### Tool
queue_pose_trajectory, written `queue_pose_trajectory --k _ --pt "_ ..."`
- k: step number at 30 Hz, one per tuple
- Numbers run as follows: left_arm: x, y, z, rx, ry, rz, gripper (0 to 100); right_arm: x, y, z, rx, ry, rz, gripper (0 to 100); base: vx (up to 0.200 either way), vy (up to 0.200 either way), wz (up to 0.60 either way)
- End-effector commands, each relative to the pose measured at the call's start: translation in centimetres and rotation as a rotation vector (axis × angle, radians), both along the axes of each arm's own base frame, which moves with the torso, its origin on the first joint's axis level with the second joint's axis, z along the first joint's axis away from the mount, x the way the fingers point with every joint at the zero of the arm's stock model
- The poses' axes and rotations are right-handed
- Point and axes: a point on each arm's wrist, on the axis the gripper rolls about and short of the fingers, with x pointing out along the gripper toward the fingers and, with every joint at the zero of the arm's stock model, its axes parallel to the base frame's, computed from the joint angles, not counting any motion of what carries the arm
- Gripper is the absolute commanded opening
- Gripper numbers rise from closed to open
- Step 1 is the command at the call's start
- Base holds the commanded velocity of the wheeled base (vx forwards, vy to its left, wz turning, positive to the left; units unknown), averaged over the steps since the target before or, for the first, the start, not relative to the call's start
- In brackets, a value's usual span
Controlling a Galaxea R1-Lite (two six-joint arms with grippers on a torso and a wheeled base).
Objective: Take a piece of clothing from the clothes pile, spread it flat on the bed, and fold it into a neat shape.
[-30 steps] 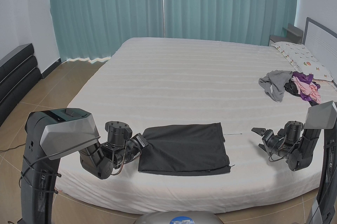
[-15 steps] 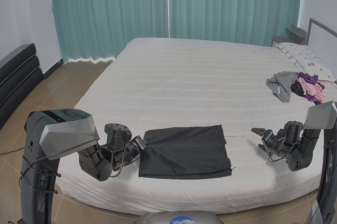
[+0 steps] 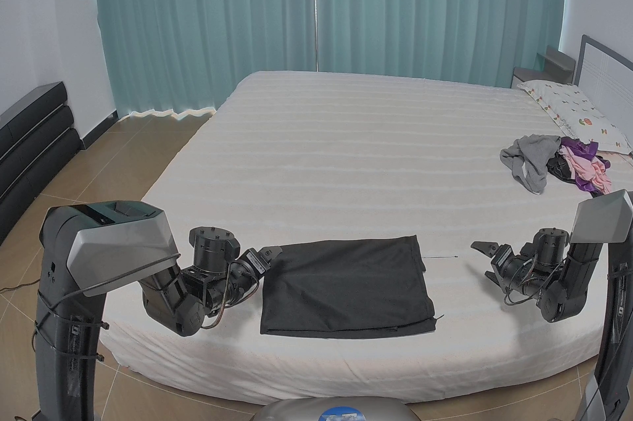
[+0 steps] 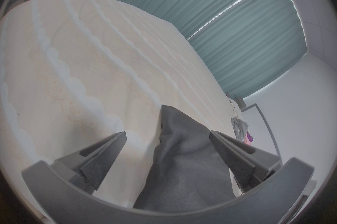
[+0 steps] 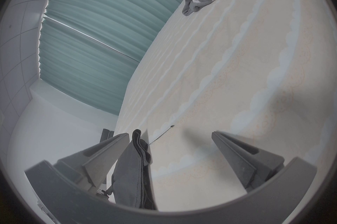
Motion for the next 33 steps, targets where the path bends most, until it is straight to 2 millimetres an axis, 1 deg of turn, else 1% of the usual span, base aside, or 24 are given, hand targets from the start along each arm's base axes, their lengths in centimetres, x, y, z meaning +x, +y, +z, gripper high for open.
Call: queue_pose_trajectory --k 1,2,3,4,5,6,9,11,13,14,16,17,18,20,21,23,24,25,27,28,29,30,31,33 --pt "0.1 1.3 1.2 -0.048 -0.004 0.054 100 -0.2 0.3 -0.2 -0.009 0.008 0.010 100 0.000 0.000 0.00" --pt "0.1 1.5 1.8 -0.069 -0.009 0.070 100 -0.2 0.4 -0.2 -0.009 0.010 0.013 100 0.000 0.000 0.00" --pt "0.1 1.5 1.8 -0.069 -0.009 0.070 100 -0.2 0.4 -0.2 -0.009 0.010 0.013 100 0.000 0.000 0.00" --pt "-0.2 2.3 3.3 -0.098 -0.023 0.101 100 -0.5 0.6 0.0 -0.016 0.014 0.008 100 0.000 0.000 0.00" --pt "-0.2 2.4 3.4 -0.100 -0.026 0.105 100 -0.6 0.6 0.0 -0.017 0.014 0.008 100 0.000 0.000 0.00" --pt "-0.9 3.4 4.6 -0.102 -0.038 0.135 100 -0.9 0.9 0.6 -0.047 0.007 -0.010 100 0.000 0.000 0.00" --pt "-2.0 5.5 6.2 -0.094 -0.085 0.205 100 -1.7 1.1 2.6 -0.104 -0.045 -0.040 100 0.000 0.000 0.00" --pt "-3.0 7.2 8.1 -0.105 -0.157 0.256 100 -3.2 1.3 4.5 -0.128 -0.090 -0.036 100 0.000 0.000 0.00" --pt "-4.7 8.5 10.4 -0.093 -0.225 0.273 100 -4.8 1.4 6.7 -0.148 -0.165 -0.037 100 0.000 0.000 0.00" --pt "-5.3 8.8 11.2 -0.082 -0.247 0.272 100 -5.5 1.3 7.4 -0.158 -0.187 -0.036 100 0.000 0.000 0.00" --pt "-7.1 9.2 13.2 -0.042 -0.303 0.259 100 -7.4 1.3 9.5 -0.204 -0.248 -0.032 100 0.000 0.000 0.00" --pt "-7.4 9.3 13.4 -0.036 -0.309 0.258 100 -7.7 1.2 9.7 -0.212 -0.254 -0.033 100 0.000 0.000 0.00" --pt "-8.9 9.6 15.1 -0.010 -0.365 0.265 100 -9.3 1.1 11.4 -0.256 -0.305 -0.028 100 0.000 0.000 0.00" --pt "-10.5 9.9 16.9 0.009 -0.429 0.284 100 -10.9 0.8 13.3 -0.285 -0.374 -0.045 100 0.000 0.000 0.00" --pt "-11.0 10.0 17.5 0.016 -0.447 0.288 100 -11.4 0.7 13.9 -0.289 -0.395 -0.049 100 0.000 0.000 0.00" --pt "-13.0 10.4 19.4 0.064 -0.524 0.289 100 -13.2 0.7 16.0 -0.302 -0.479 -0.064 100 0.000 0.000 0.00" --pt "-13.6 10.5 19.7 0.083 -0.542 0.285 100 -13.7 0.7 16.4 -0.307 -0.499 -0.066 100 0.000 0.000 0.00" --pt "-14.7 10.7 20.5 0.130 -0.581 0.279 100 -14.6 0.7 17.1 -0.329 -0.535 -0.069 100 0.000 0.000 0.00" --pt "-16.7 11.0 21.6 0.205 -0.638 0.280 100 -16.1 0.7 17.8 -0.373 -0.576 -0.074 100 0.000 0.000 0.00" --pt "-17.4 11.2 22.0 0.227 -0.658 0.283 100 -16.7 0.6 18.0 -0.392 -0.590 -0.072 100 0.000 0.000 0.00" --pt "-17.5 11.2 22.1 0.230 -0.662 0.285 100 -16.8 0.7 18.0 -0.394 -0.592 -0.070 100 0.000 0.000 0.00" --pt "-19.6 11.6 22.8 0.278 -0.705 0.286 100 -18.0 0.7 18.6 -0.438 -0.637 -0.067 100 0.000 0.000 0.00" --pt "-19.9 11.6 22.9 0.284 -0.709 0.285 100 -18.2 0.7 18.7 -0.440 -0.641 -0.069 100 0.000 0.000 0.00" --pt "-22.9 12.1 22.8 0.366 -0.722 0.268 100 -19.5 0.4 19.6 -0.472 -0.675 -0.092 100 0.000 0.000 0.00"
